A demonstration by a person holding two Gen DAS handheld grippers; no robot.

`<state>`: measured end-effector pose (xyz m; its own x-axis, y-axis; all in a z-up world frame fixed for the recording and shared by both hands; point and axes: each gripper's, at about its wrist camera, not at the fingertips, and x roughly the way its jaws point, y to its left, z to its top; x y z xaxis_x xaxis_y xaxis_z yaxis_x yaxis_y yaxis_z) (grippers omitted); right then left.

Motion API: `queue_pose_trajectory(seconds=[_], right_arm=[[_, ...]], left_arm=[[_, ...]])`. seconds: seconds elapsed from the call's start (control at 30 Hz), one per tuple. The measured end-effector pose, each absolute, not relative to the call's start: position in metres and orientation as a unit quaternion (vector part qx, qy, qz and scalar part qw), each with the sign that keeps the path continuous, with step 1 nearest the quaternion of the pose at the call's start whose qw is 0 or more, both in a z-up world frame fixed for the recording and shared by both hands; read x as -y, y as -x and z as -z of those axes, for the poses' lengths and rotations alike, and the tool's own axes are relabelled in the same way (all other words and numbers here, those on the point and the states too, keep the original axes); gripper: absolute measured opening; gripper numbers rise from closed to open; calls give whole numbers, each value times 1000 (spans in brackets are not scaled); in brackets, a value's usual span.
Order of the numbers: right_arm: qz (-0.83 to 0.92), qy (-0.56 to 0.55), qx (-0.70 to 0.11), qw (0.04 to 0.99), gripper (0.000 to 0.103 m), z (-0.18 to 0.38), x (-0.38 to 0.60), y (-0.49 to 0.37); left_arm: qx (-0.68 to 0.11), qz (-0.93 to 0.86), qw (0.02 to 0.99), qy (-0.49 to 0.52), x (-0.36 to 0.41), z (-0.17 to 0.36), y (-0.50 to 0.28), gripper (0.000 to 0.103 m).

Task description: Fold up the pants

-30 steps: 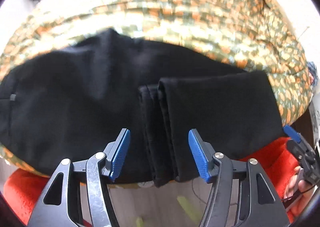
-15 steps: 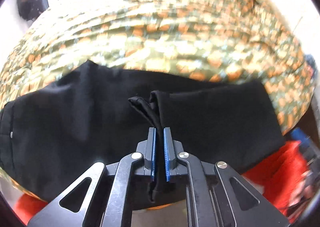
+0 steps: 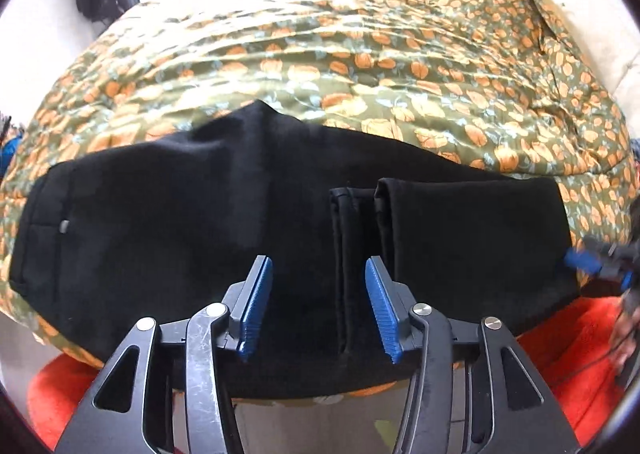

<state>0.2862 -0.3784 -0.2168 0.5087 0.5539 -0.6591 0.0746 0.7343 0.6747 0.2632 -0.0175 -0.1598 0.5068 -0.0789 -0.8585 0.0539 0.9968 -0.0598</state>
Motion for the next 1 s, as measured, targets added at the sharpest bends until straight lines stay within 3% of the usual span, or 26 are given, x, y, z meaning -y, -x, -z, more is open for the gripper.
queue_pose_trajectory(seconds=[0.07,0.17,0.33,0.5,0.6,0.8,0.93,1.0], right_arm=[[-156,-319,-439,825,78,188,381,-291],[-142,-302,-423,842,84,173,383,-309],[-69,-257,-498,825,84,225,388,-343],[-117,-231,-408,875,83,176,369,-291],[-145,-207,-385,888,86,164,347,-254],[-106,-150,-403,897,86,199,321,-226],[-116,-126,-349,921,87,182,320,-213],[-127,-135,-377,908,92,196,317,-221]], left_arm=[[-487,38,873,18,10,156,-253,62],[-489,39,871,24,3,161,-244,63],[-497,34,867,22,-6,161,-234,63],[-486,6,872,55,-35,153,-226,76],[-491,-14,868,70,-49,159,-226,77],[-500,-32,860,95,-57,164,-227,77],[-490,-42,866,90,-63,158,-223,77],[-491,-50,864,99,-71,158,-223,77]])
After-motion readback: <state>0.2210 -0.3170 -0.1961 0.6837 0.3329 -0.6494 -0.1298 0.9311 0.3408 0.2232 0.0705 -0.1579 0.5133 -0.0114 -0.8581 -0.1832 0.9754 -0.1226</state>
